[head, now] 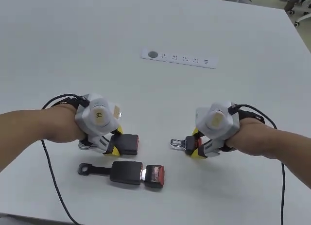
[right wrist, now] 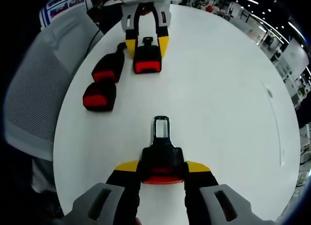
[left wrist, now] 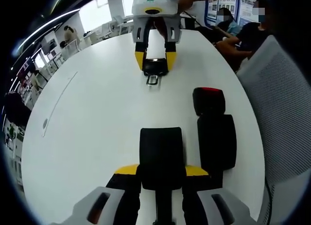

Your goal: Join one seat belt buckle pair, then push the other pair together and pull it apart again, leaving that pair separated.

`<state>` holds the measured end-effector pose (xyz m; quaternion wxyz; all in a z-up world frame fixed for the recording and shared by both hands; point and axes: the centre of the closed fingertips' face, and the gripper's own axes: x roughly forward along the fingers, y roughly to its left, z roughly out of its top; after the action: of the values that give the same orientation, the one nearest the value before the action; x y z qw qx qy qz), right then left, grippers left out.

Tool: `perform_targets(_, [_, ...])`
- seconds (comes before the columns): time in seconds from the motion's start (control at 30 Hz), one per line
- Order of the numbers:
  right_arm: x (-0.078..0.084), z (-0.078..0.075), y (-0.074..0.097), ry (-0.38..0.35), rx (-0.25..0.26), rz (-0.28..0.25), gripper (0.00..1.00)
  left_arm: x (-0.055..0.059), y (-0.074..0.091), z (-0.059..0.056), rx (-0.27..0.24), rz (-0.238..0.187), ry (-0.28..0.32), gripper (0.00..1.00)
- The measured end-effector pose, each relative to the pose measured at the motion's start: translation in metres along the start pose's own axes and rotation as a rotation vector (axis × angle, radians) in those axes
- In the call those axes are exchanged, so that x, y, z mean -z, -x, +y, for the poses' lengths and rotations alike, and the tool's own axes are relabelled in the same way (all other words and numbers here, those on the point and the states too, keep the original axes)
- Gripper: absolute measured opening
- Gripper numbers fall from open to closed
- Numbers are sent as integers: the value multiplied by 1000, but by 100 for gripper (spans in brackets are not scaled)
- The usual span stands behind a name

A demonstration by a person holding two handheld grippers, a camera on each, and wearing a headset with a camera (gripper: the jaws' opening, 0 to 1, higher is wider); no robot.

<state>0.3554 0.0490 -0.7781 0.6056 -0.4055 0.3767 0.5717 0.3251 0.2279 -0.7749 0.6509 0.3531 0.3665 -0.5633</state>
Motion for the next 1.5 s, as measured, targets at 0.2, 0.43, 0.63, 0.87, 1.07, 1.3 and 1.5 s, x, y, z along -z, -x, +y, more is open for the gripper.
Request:
perform_targets(0.2, [-14,7,-2,1,-5,-6,31,2,-1,2,-1,3,2,33])
perform_targets(0.43, [-36,12,-13,4,-15,-43,31,1,0,1,-4,2,7,33])
perform_targets(0.63, [-63,19,-25,11,-21,-76,32,0,1,0,-4,8,8,33])
perform_targets(0.87, [-81,21,-32,27,-17,-78,32,2,0,1,-8,10,12,33])
perform_targets(1.07, [-86,21,-33,41,-14,-63,32,3,0,1,-7,13,14,33])
perform_targets(1.3, [-93,24,-33,57,-19,-76,31,1,0,0,-9,12,17,33])
perform_targets(1.5, [-99,26,-37,65,-24,-97,31,1,1,-1,-10,10,25,33])
